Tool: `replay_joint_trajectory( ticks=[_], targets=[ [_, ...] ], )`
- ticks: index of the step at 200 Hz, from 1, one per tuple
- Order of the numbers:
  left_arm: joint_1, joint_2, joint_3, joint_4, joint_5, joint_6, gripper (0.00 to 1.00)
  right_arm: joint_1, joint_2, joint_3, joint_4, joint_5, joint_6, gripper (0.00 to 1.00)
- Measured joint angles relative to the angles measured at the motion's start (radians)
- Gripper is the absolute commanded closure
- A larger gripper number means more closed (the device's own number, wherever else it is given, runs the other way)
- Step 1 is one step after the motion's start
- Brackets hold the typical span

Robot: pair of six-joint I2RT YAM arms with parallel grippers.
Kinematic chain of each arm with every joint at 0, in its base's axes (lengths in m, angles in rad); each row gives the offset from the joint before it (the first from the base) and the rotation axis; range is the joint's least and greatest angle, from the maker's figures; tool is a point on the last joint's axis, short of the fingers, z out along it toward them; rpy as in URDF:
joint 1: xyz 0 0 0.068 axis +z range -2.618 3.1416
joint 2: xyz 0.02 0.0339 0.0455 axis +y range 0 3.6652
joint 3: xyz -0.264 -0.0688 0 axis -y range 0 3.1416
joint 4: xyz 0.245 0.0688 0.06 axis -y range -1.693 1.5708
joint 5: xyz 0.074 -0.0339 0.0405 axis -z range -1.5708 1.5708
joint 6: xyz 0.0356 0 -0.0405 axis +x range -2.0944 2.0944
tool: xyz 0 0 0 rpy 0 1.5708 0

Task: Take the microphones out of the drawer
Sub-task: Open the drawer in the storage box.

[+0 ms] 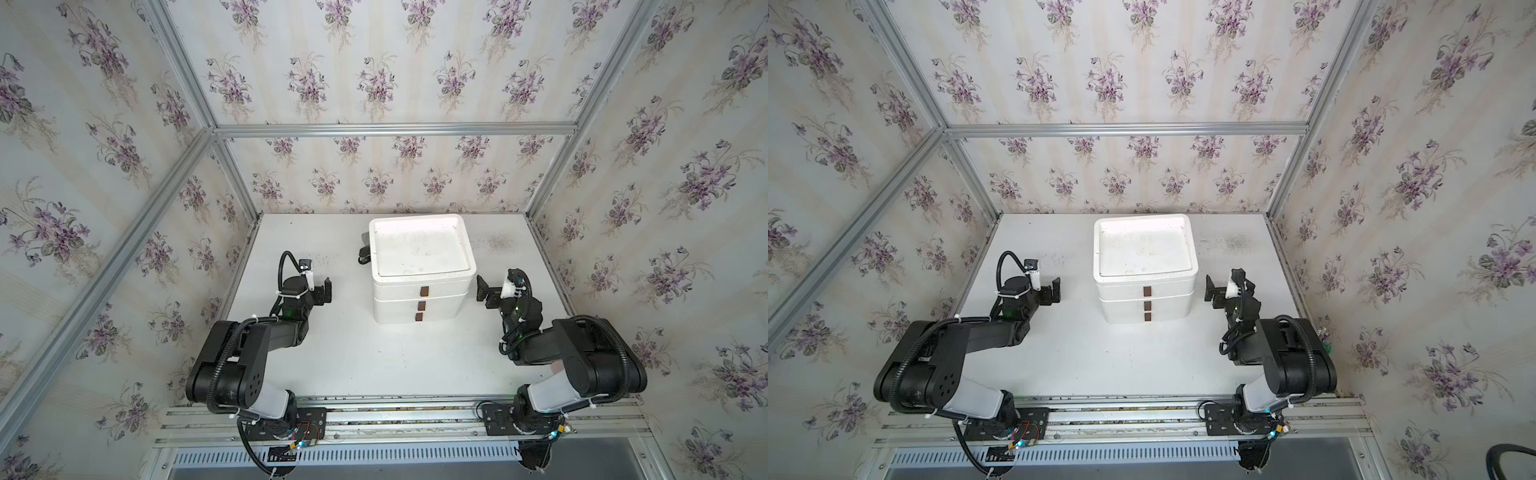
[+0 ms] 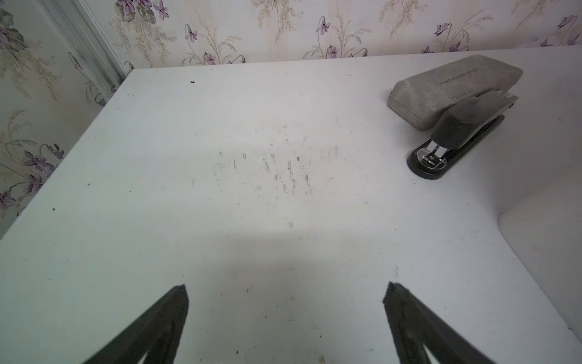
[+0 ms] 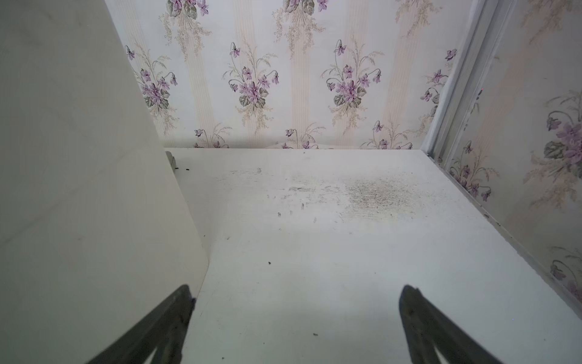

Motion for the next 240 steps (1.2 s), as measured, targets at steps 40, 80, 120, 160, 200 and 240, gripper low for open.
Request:
replay_joint_trajectory(
  ticks=[40, 80, 120, 160, 200, 240],
  targets=[
    [0.000, 0.000, 0.000, 0.000, 0.000, 0.000, 0.01, 0.000, 0.000, -0.002, 0.000, -0.003, 0.000, 0.00],
    [0.000, 0.000, 0.000, 0.000, 0.000, 0.000, 0.01, 0.000, 0.000, -0.009, 0.007, -0.012, -0.004, 0.00],
    [0.000, 0.000, 0.000, 0.000, 0.000, 0.000, 0.01, 0.000, 0.000, -0.019, 0.028, -0.034, -0.012, 0.00],
    [0.000, 0.000, 0.000, 0.000, 0.000, 0.000, 0.01, 0.000, 0.000, -0.019, 0.037, -0.040, -0.019, 0.00],
    [-0.001, 0.000, 0.000, 0.000, -0.001, 0.000, 0.01, 0.000, 0.000, -0.019, 0.037, -0.041, -0.022, 0.00],
    [-0.006, -0.016, 0.024, -0.034, -0.010, 0.000, 0.01, 0.000, 0.000, -0.019, 0.037, -0.044, -0.022, 0.00]
  ],
)
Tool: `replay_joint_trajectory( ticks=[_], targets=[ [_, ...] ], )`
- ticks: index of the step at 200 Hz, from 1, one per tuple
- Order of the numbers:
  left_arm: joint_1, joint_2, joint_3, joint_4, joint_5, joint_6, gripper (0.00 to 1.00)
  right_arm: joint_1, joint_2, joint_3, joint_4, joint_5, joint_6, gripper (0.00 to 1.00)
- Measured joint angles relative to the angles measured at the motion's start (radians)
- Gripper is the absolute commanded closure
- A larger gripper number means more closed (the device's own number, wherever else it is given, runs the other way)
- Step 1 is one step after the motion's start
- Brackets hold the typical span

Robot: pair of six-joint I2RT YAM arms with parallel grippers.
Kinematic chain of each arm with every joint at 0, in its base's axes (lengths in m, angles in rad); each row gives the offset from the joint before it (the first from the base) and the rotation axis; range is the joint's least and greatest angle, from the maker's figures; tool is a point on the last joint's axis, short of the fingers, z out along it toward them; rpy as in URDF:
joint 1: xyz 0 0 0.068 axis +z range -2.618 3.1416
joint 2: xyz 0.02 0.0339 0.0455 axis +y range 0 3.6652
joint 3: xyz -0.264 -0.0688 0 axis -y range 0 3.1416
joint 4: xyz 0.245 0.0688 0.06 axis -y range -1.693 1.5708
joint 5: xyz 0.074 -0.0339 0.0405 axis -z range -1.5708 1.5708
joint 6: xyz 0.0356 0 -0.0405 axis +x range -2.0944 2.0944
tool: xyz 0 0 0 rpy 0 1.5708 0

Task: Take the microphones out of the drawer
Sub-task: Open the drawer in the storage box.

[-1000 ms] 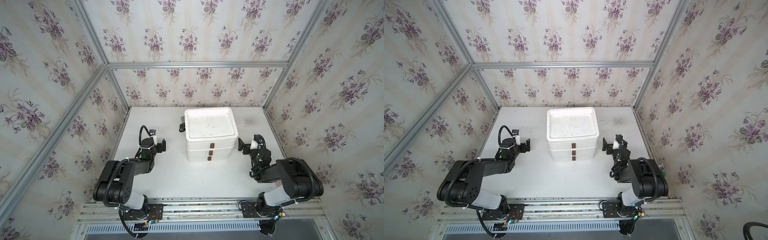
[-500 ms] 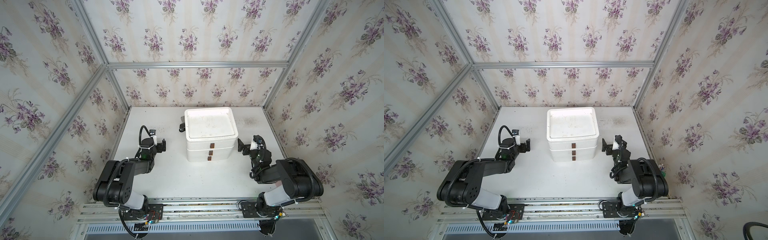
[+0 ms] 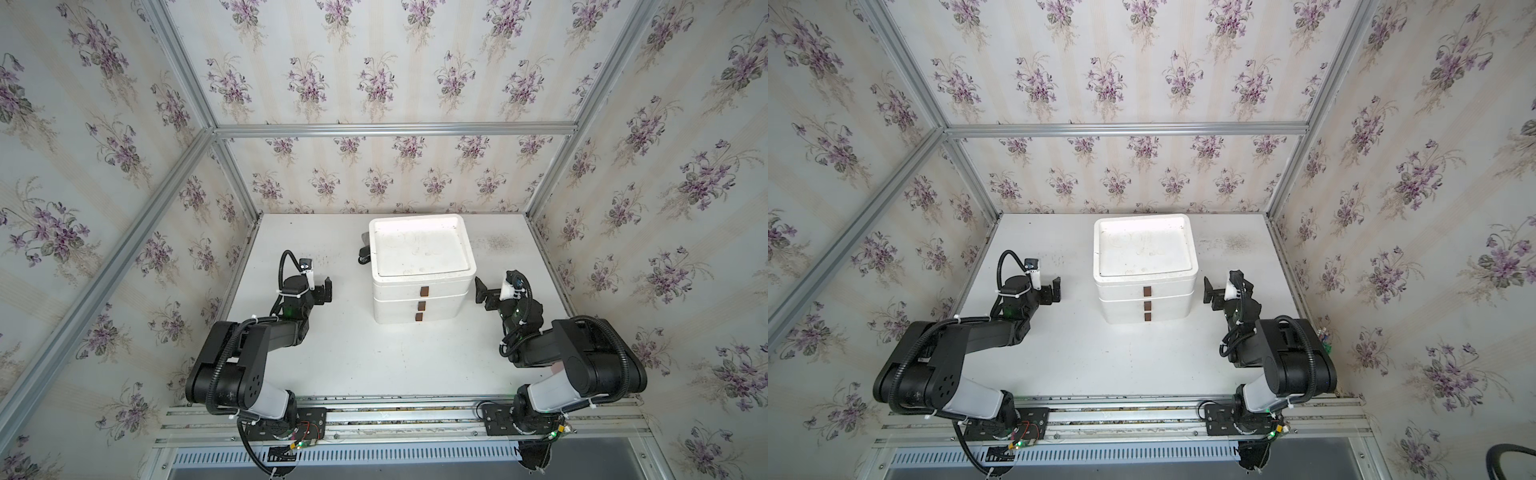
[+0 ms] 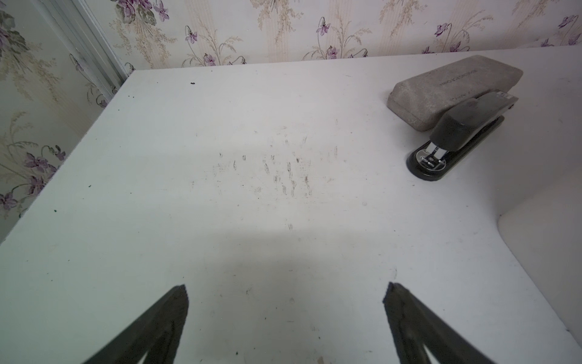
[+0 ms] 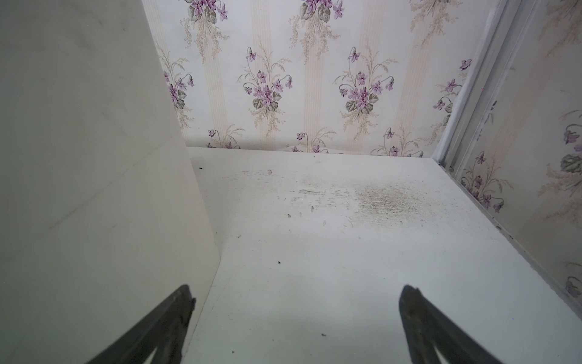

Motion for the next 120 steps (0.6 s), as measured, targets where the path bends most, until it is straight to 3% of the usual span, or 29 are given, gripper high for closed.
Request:
replay_joint_trajectory(
  ticks=[62, 120],
  targets=[
    [-0.043, -0.067, 0.054, -0.111, -0.067, 0.007, 0.01, 0.000, 0.000, 0.000, 0.000, 0.000, 0.000, 0.00],
    [-0.147, -0.179, 0.142, -0.278, -0.284, 0.011, 0.01, 0.000, 0.000, 0.000, 0.000, 0.000, 0.000, 0.00]
  ],
)
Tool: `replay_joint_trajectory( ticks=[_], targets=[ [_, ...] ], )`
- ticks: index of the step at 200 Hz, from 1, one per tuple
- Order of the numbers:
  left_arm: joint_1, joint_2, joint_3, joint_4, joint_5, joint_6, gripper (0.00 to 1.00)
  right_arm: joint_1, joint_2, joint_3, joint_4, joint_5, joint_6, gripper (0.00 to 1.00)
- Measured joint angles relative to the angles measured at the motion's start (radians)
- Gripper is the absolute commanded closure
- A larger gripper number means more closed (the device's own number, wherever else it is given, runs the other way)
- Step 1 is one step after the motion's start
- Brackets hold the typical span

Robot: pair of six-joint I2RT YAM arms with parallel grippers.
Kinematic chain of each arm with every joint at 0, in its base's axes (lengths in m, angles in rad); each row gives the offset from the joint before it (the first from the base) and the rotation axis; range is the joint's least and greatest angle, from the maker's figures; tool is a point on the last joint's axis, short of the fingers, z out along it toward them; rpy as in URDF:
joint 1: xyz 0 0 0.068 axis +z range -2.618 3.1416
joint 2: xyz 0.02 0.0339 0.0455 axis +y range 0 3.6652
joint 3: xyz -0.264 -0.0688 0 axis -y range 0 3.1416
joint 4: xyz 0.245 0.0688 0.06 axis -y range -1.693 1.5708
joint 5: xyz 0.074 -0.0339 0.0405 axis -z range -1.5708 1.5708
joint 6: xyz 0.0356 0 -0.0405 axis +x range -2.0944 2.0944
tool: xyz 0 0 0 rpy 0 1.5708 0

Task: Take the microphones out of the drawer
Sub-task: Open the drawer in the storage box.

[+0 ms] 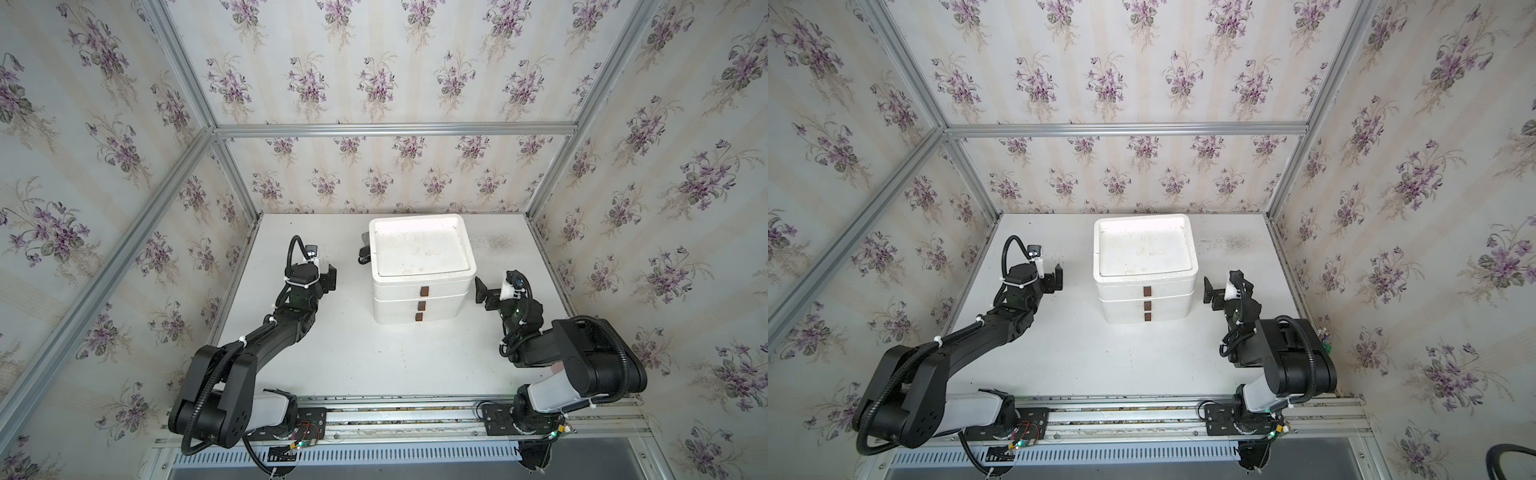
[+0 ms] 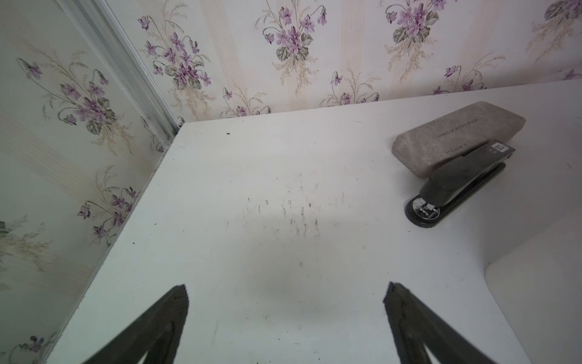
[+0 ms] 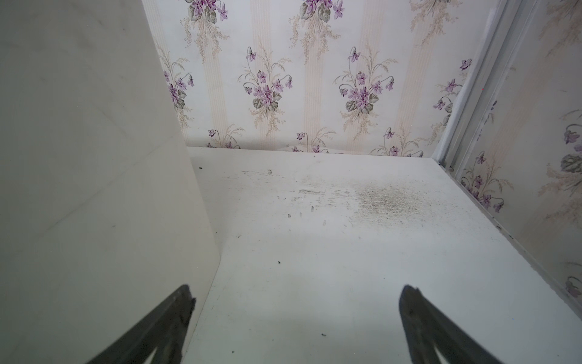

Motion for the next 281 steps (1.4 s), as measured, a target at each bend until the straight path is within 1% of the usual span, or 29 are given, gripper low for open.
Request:
replay_joint_trajectory(
  ticks=[19, 38, 58, 78, 93, 103, 119, 165, 210, 229, 235, 254, 281],
  targets=[
    [-0.043, -0.026, 0.047, -0.072, -0.077, -0.031, 0.01, 0.000, 0.000, -0.003, 0.000, 0.000, 0.000, 0.00],
    [-0.113, -0.043, 0.119, -0.169, -0.169, -0.075, 0.01, 0.000, 0.000, -0.004, 0.001, 0.000, 0.000, 0.00],
    [-0.163, -0.047, 0.224, -0.330, -0.258, -0.164, 0.01, 0.000, 0.000, 0.000, 0.000, 0.001, 0.000, 0.00],
    [-0.192, -0.065, 0.284, -0.472, -0.300, -0.239, 0.01, -0.004, 0.000, 0.036, -0.024, 0.004, 0.001, 0.00],
    [-0.211, -0.089, 0.300, -0.565, -0.304, -0.277, 0.01, -0.014, 0.000, 0.044, -0.038, 0.005, 0.006, 0.00],
    [-0.222, -0.109, 0.306, -0.619, -0.298, -0.293, 0.01, -0.014, 0.000, 0.047, -0.053, 0.005, 0.013, 0.02],
    [-0.235, -0.137, 0.311, -0.678, -0.280, -0.309, 0.01, -0.015, 0.000, 0.052, -0.067, 0.007, 0.021, 0.03],
    [-0.317, -0.177, 0.319, -0.781, -0.235, -0.296, 0.01, -0.021, -0.059, 0.137, -0.227, 0.112, 0.063, 0.00],
    [-0.385, -0.264, 0.270, -0.808, -0.187, -0.295, 0.01, -0.021, -0.184, 0.259, -0.489, 0.256, 0.109, 0.03],
    [-0.428, -0.302, 0.240, -0.809, -0.175, -0.302, 0.01, -0.022, -0.249, 0.318, -0.620, 0.306, 0.127, 0.04],
    [-0.441, -0.313, 0.230, -0.810, -0.174, -0.303, 0.01, -0.023, -0.266, 0.343, -0.664, 0.312, 0.130, 0.00],
    [-0.477, -0.349, 0.195, -0.813, -0.175, -0.306, 0.01, -0.023, -0.317, 0.443, -0.822, 0.318, 0.151, 0.00],
    [-0.481, -0.393, 0.195, -0.822, -0.169, -0.297, 0.01, -0.023, -0.389, 0.547, -1.031, 0.294, 0.186, 0.00]
  ],
)
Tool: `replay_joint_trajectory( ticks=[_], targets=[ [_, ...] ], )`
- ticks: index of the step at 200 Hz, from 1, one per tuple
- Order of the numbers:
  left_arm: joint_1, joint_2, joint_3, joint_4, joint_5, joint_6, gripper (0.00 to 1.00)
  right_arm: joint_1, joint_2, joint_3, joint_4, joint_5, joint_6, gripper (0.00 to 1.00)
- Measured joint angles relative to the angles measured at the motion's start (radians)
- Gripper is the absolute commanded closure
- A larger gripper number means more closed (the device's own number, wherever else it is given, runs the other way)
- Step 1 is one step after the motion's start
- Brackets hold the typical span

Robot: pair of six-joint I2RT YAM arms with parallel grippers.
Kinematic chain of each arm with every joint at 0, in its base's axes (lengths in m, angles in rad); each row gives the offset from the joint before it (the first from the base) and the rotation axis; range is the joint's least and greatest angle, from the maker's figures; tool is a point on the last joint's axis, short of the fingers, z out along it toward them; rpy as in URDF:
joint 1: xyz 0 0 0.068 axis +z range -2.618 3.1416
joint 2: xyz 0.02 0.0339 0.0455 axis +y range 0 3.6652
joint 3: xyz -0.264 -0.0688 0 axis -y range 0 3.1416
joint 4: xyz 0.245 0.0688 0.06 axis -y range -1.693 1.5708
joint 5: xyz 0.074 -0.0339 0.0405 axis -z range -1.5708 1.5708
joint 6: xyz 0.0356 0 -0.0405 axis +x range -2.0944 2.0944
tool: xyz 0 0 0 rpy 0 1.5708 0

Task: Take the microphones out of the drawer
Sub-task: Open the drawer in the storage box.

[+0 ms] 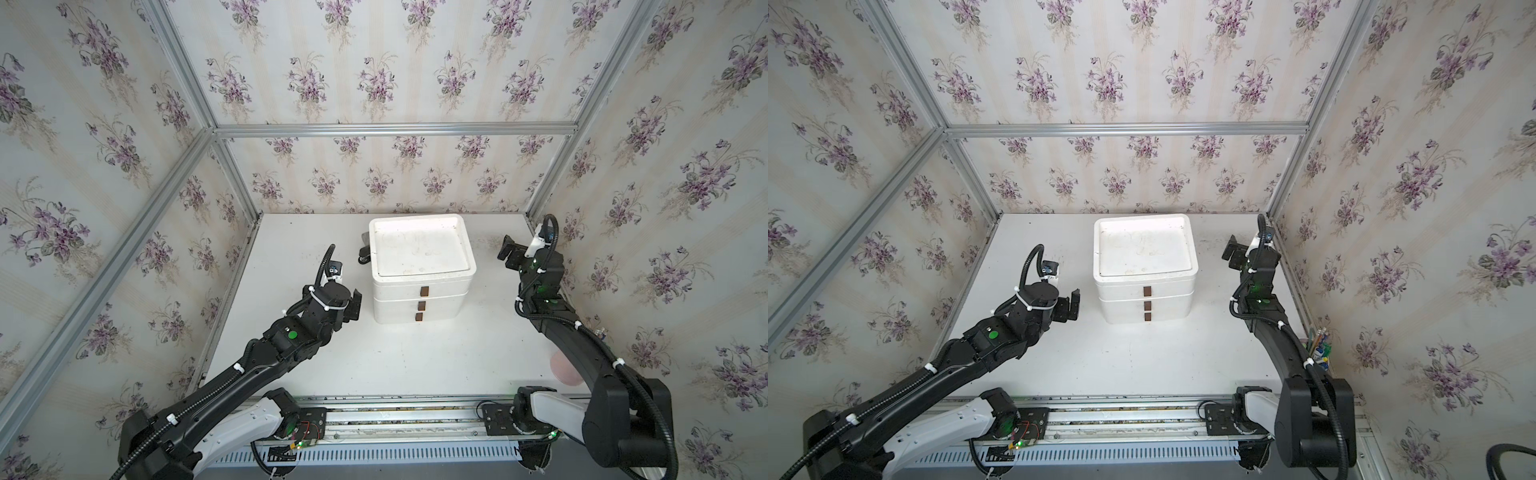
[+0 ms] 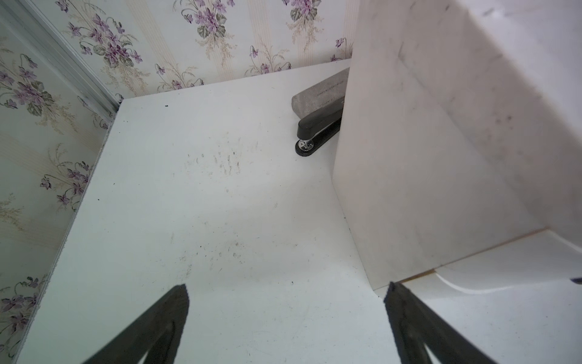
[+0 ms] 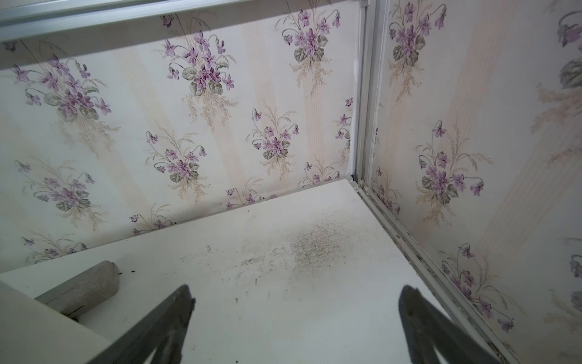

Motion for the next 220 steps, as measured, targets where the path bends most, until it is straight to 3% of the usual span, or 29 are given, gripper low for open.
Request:
replay_joint_trajectory(
  ticks=[36, 61, 87, 117, 160, 220],
  targets=[
    [-0.001, -0.003, 0.115, -0.050, 0.017, 0.019, 0.01, 0.050, -0.127, 0.056, -0.227, -0.067, 0.016, 0.00],
    [0.011, 0.062, 0.243, -0.085, 0.093, 0.051, 0.01, 0.199, -0.192, 0.086, -0.333, -0.069, 0.008, 0.00],
    [0.022, 0.149, 0.382, -0.113, 0.198, 0.092, 0.01, 0.365, -0.225, 0.129, -0.432, 0.010, -0.016, 0.00],
    [0.045, 0.230, 0.488, -0.135, 0.280, 0.130, 0.01, 0.483, -0.266, 0.142, -0.517, 0.089, -0.043, 0.00],
    [0.129, 0.418, 0.639, -0.135, 0.362, 0.105, 0.01, 0.500, -0.232, 0.199, -0.545, 0.117, -0.099, 0.00],
    [0.169, 0.618, 0.953, -0.192, 0.483, 0.055, 0.01, 0.463, -0.040, 0.459, -0.577, 0.031, -0.155, 0.00]
  ],
)
